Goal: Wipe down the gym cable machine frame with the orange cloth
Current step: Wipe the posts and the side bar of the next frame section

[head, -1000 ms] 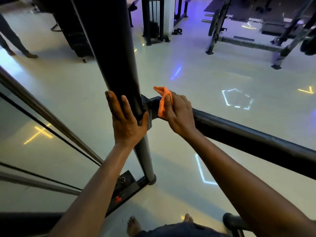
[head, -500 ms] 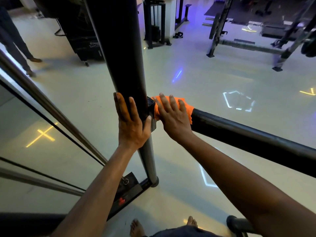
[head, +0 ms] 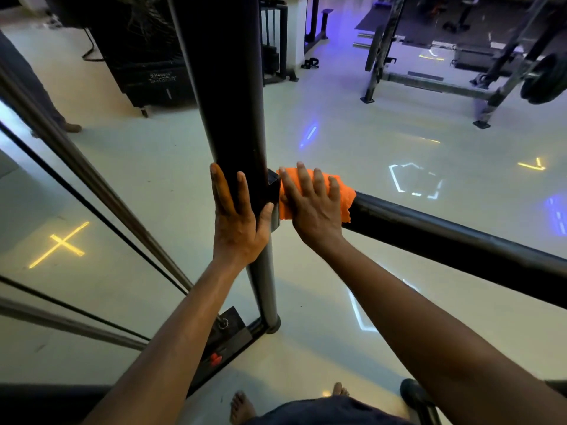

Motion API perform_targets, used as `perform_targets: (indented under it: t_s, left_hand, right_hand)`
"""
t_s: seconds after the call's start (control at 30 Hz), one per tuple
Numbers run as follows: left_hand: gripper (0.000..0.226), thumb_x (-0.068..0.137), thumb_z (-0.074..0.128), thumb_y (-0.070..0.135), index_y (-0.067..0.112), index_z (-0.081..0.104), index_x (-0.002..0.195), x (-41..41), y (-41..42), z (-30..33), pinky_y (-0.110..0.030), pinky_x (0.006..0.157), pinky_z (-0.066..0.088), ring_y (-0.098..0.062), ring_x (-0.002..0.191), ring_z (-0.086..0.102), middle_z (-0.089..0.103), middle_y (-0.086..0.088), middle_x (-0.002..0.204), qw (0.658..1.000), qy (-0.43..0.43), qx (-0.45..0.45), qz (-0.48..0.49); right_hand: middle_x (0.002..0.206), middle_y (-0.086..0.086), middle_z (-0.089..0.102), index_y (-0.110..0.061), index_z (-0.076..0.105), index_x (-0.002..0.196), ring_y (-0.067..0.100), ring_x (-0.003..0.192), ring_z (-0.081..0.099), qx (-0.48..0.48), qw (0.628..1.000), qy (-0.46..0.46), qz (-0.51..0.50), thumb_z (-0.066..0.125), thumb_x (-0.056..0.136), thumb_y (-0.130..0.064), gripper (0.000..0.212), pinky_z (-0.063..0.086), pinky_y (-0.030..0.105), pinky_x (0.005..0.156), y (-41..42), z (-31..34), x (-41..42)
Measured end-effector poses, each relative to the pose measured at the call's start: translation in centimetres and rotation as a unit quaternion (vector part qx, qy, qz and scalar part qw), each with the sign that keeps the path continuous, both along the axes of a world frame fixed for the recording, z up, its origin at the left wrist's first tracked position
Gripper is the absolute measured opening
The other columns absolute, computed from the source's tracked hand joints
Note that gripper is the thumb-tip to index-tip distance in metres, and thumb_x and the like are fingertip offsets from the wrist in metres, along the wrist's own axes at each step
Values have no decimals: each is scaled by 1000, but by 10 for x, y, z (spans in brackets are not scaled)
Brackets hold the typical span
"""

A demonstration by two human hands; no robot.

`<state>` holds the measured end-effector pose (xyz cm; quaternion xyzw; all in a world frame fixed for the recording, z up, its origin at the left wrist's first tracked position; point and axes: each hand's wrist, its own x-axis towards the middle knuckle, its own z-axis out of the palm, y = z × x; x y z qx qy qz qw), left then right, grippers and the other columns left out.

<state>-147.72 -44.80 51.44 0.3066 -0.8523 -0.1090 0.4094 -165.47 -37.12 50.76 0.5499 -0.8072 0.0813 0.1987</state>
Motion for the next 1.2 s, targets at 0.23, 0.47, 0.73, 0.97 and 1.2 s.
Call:
perform_targets:
  t_s: [0.23,0.47,0.73,0.97,1.2]
  left_hand:
    - [121,101,74,35,30,-28,165,-1,2,5,-62,126,32,-39,165,-8,-13,-35,172,997,67,43,-21]
    - [120,101,74,35,30,-28,165,-8,-2,3,-61,129,24,-44,164,-8,-6,-48,165,997,70,2,-11]
    - [120,101,73,31,32,-28,164,-10,0,5,-57,131,25,-39,164,-10,-5,-50,163,996,91,-7,-16]
    - [120,100,74,31,33,-28,164,-5,-5,1,-55,132,22,-40,164,-11,-5,-48,164,996,79,-1,-36]
    - [118,101,72,29,31,-27,165,-3,-4,5,-47,134,10,-38,163,-15,-4,-51,162,994,88,-9,-56]
  right_hand:
    - [177,12,24,-34,20,173,45,162,23,-18,999,4,-28,55,103,-33,77,13,62,130,21,-8,2]
    - [181,7,16,-38,10,174,46,162,21,-5,999,17,-37,62,101,-32,90,13,68,129,10,-16,-1]
    - [177,-3,29,-41,24,170,41,154,34,-17,996,-38,-77,59,101,-45,77,23,65,121,-15,0,9]
    - [182,1,16,-26,29,169,45,157,31,17,997,11,-73,49,96,-28,76,15,76,123,40,-5,-12]
    - [178,11,24,-21,37,162,47,154,33,16,992,-53,-114,37,101,-43,65,21,68,122,-10,3,17]
